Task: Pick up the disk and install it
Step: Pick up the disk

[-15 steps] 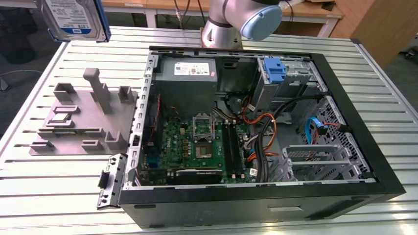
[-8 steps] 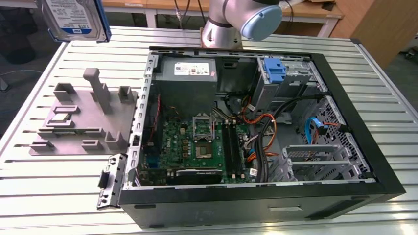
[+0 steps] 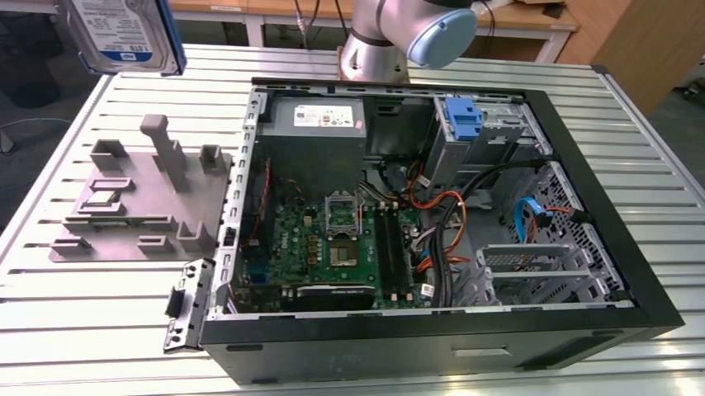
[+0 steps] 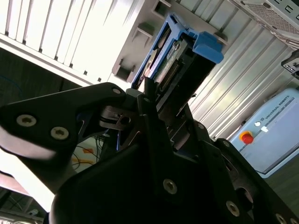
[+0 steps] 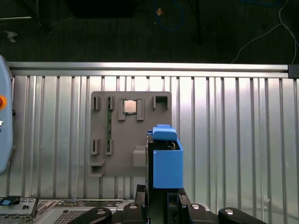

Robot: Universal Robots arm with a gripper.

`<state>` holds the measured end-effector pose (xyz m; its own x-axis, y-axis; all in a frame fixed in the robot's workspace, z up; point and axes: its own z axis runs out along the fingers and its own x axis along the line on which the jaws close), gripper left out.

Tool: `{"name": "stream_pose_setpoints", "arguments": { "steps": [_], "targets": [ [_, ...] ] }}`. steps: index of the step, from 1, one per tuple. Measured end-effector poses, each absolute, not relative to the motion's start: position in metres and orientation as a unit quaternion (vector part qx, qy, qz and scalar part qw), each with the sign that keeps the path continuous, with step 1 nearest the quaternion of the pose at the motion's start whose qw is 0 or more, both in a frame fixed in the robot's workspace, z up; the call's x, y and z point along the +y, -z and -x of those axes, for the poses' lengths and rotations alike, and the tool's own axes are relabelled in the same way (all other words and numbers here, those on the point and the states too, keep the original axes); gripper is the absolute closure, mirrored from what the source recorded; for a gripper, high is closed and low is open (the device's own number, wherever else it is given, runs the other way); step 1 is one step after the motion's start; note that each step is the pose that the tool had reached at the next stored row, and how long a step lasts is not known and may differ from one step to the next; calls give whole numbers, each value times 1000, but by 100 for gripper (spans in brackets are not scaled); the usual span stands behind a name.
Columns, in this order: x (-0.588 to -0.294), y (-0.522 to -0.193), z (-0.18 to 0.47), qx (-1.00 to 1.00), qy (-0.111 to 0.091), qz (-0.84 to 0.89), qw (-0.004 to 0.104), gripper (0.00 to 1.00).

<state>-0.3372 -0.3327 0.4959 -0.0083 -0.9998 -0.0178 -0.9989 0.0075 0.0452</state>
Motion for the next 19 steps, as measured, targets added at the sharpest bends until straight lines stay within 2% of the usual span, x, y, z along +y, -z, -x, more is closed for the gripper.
{"name": "stream_pose_setpoints", "arguments": {
  "steps": [19],
  "targets": [
    [-336, -495, 308, -710, 22, -704, 10, 65]
  ]
}}
